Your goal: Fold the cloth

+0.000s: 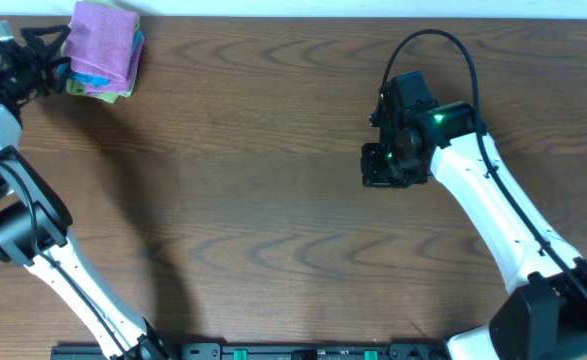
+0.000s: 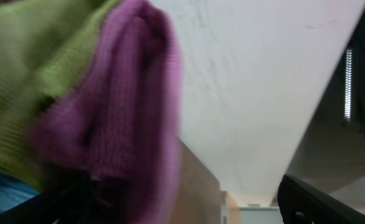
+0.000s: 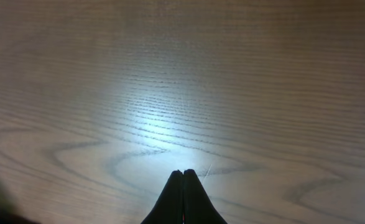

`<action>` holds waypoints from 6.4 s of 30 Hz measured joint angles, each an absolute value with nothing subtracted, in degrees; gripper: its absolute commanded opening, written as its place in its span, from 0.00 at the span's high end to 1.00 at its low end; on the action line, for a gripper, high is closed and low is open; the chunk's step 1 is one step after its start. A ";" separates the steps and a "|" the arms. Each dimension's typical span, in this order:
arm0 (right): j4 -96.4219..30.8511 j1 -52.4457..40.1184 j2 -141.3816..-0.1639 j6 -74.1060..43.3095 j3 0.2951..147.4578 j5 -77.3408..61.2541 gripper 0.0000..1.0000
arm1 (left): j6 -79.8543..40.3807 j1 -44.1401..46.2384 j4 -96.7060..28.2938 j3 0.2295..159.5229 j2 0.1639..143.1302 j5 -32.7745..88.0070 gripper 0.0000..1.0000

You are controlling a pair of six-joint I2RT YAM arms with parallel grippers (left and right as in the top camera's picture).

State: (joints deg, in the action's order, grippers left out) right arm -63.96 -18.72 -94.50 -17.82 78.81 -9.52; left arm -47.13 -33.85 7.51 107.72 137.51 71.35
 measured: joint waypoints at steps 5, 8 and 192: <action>-64.60 -18.72 -94.50 -17.82 78.81 -10.50 0.99 | -44.12 -36.12 -4.54 107.72 131.52 71.57 0.04; -64.93 -18.72 -94.50 -17.82 78.81 -10.79 0.99 | -38.96 -39.51 -13.58 107.94 127.85 70.06 0.04; -46.87 -5.04 -0.82 -5.39 10.96 2.55 0.01 | -10.94 -3.57 -25.47 8.43 0.58 11.79 0.05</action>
State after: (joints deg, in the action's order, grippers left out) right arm -46.87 -5.04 -0.82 -5.39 10.96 2.55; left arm -10.94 -3.57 -25.47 8.43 0.58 11.79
